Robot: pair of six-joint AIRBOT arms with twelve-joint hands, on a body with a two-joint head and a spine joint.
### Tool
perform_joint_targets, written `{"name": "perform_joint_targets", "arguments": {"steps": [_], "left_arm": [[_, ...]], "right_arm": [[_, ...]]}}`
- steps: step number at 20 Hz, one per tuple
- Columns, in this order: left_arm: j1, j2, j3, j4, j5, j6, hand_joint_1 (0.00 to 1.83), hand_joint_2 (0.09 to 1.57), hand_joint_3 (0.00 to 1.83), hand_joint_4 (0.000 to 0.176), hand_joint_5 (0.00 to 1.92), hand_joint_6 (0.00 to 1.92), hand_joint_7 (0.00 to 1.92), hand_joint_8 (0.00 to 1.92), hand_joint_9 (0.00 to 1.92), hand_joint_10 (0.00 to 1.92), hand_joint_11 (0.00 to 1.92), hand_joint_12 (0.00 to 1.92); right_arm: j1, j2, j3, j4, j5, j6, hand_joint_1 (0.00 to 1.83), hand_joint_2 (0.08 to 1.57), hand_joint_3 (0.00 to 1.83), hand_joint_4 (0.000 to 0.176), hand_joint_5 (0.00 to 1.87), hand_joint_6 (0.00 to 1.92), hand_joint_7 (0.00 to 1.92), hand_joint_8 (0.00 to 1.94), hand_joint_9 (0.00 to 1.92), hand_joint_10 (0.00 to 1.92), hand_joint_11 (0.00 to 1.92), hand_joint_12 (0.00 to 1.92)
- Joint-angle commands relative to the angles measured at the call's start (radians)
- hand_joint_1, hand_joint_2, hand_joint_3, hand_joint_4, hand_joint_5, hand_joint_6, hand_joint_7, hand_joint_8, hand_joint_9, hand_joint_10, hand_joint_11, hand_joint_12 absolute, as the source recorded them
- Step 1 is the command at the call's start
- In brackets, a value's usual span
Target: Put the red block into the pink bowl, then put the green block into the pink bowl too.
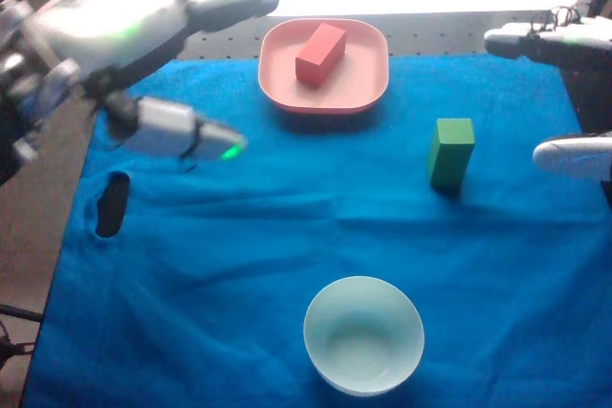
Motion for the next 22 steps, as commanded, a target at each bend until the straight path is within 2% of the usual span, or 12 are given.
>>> {"name": "perform_joint_targets", "arguments": {"steps": [1,3,4,7,8,10,11,15,18,20,21,22], "left_arm": [[0.013,0.022,-0.016,-0.019,-0.185,0.0,0.81,0.93,0.01,0.134,0.11,0.0,0.0,0.0,0.0,0.0,0.0,0.0],[0.084,0.068,-0.075,-0.056,-0.28,0.0,0.88,0.92,0.0,0.123,0.13,0.01,0.0,0.0,0.0,0.0,0.0,0.0],[0.142,0.1,-0.119,-0.088,-0.351,0.0,0.89,0.9,0.0,0.144,0.08,0.0,0.0,0.0,0.0,0.0,0.0,0.0],[0.246,0.136,-0.187,-0.134,-0.468,-0.005,0.9,0.91,0.0,0.131,0.07,0.0,0.0,0.0,0.0,0.0,0.0,0.0],[0.262,0.14,-0.2,-0.137,-0.488,-0.011,0.83,0.91,0.0,0.127,0.06,0.0,0.0,0.0,0.0,0.0,0.0,0.0],[0.268,0.139,-0.209,-0.139,-0.498,-0.014,0.8,0.9,0.0,0.139,0.05,0.0,0.0,0.0,0.0,0.0,0.0,0.0],[0.273,0.136,-0.211,-0.143,-0.501,-0.017,0.81,0.89,0.0,0.125,0.05,0.0,0.0,0.0,0.0,0.0,0.0,0.0],[0.301,0.137,-0.213,-0.152,-0.522,-0.048,0.87,0.9,0.0,0.088,0.06,0.01,0.0,0.0,0.0,0.0,0.0,0.0],[0.301,0.136,-0.213,-0.152,-0.522,-0.05,0.87,0.89,0.0,0.095,0.06,0.0,0.0,0.0,0.0,0.0,0.0,0.0],[0.301,0.131,-0.213,-0.151,-0.525,-0.054,0.89,0.9,0.0,0.093,0.04,0.0,0.0,0.0,0.0,0.0,0.0,0.0],[0.301,0.13,-0.213,-0.151,-0.525,-0.055,0.88,0.9,0.0,0.097,0.04,0.0,0.0,0.0,0.0,0.0,0.0,0.0],[0.301,0.128,-0.213,-0.151,-0.525,-0.056,0.89,0.9,0.0,0.099,0.03,0.0,0.0,0.0,0.0,0.0,0.0,0.0]], "right_arm": [[0.015,0.001,0.004,0.034,0.112,0.009,0.66,1.01,0.0,0.129,0.28,0.01,0.22,0.01,0.19,0.01,0.02,0.5],[0.023,-0.002,0.005,0.035,0.112,0.009,0.67,0.99,0.0,0.127,0.31,0.0,0.25,0.0,0.23,0.01,0.05,0.53],[0.029,-0.006,0.006,0.035,0.112,0.009,0.68,0.95,0.0,0.157,0.34,0.0,0.33,0.0,0.31,0.0,0.03,0.77],[0.039,-0.018,0.015,0.031,0.111,0.009,0.67,0.95,0.0,0.153,0.36,0.0,0.34,0.0,0.3,0.01,0.0,0.76],[0.044,-0.019,0.017,0.03,0.108,0.009,0.71,0.96,0.0,0.127,0.35,0.0,0.3,0.0,0.25,0.01,0.0,0.61],[0.055,-0.023,0.021,0.025,0.094,0.009,0.77,0.95,0.0,0.098,0.37,0.0,0.32,0.0,0.27,0.0,0.0,0.72],[0.074,-0.03,0.026,0.01,0.079,0.009,0.8,0.94,0.0,0.088,0.39,0.01,0.32,0.0,0.27,0.0,0.0,0.74],[0.159,-0.076,0.054,-0.079,0.0,0.009,0.77,0.95,0.0,0.119,0.39,0.0,0.31,0.0,0.29,0.0,0.0,0.93],[0.187,-0.1,0.069,-0.123,-0.036,0.009,0.79,0.94,0.0,0.093,0.4,0.01,0.33,0.01,0.29,0.0,0.0,0.93],[0.199,-0.109,0.074,-0.154,-0.065,0.01,0.79,0.93,0.0,0.147,0.37,0.0,0.33,0.0,0.23,0.0,0.0,0.81],[0.202,-0.111,0.076,-0.162,-0.073,0.011,0.82,0.93,0.0,0.135,0.39,0.01,0.36,0.01,0.24,0.01,0.0,0.8],[0.207,-0.115,0.08,-0.177,-0.087,0.013,0.83,0.93,0.0,0.142,0.4,0.01,0.39,0.01,0.27,0.02,0.0,0.85]]}}
